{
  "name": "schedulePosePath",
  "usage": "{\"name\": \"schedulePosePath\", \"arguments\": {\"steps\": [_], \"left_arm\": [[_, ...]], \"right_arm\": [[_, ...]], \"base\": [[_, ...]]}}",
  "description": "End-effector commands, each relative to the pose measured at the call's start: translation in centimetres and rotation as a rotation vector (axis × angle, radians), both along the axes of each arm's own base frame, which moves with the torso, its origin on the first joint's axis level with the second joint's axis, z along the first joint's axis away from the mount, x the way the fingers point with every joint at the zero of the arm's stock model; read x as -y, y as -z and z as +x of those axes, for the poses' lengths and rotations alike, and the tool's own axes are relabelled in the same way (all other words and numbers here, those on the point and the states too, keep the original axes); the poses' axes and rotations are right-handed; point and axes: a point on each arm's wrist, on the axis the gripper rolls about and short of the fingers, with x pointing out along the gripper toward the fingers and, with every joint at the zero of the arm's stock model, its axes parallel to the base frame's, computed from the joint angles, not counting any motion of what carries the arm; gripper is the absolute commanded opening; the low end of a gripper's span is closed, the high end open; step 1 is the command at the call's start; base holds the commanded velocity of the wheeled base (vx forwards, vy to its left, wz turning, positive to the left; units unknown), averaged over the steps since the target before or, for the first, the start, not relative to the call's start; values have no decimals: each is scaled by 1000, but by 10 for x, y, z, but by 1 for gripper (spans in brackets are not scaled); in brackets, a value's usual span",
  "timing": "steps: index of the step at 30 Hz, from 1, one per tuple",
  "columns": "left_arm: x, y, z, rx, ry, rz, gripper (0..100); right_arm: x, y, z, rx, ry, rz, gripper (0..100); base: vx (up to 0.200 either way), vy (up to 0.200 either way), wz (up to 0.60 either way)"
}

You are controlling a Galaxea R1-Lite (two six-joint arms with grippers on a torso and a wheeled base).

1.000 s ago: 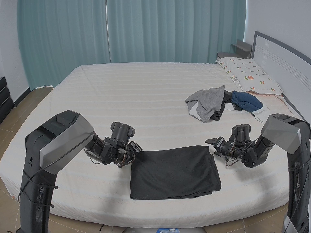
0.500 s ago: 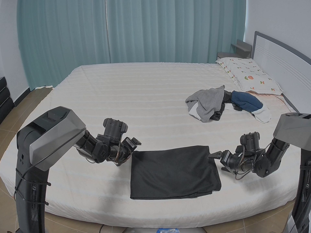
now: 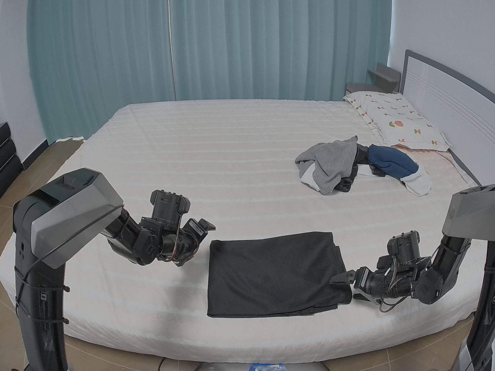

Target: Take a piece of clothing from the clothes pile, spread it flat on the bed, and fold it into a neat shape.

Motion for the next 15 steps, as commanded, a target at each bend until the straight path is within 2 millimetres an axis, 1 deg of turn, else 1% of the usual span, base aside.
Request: {"name": "schedulePosePath", "arguments": {"steps": [1,5,15], "left_arm": [[0,-2,0,3,1,-1,100],[0,-2,0,4,2,0,100],[0,-1,0,3,3,2,100]], "right_arm": [[1,-1,-3,-8,5,-7,0],[4,-2,-12,-21,-1,-19,0],[6,-4,-16,-20,-9,-31,0]], "base": [[0,0,0],[0,0,0],[0,0,0]]}}
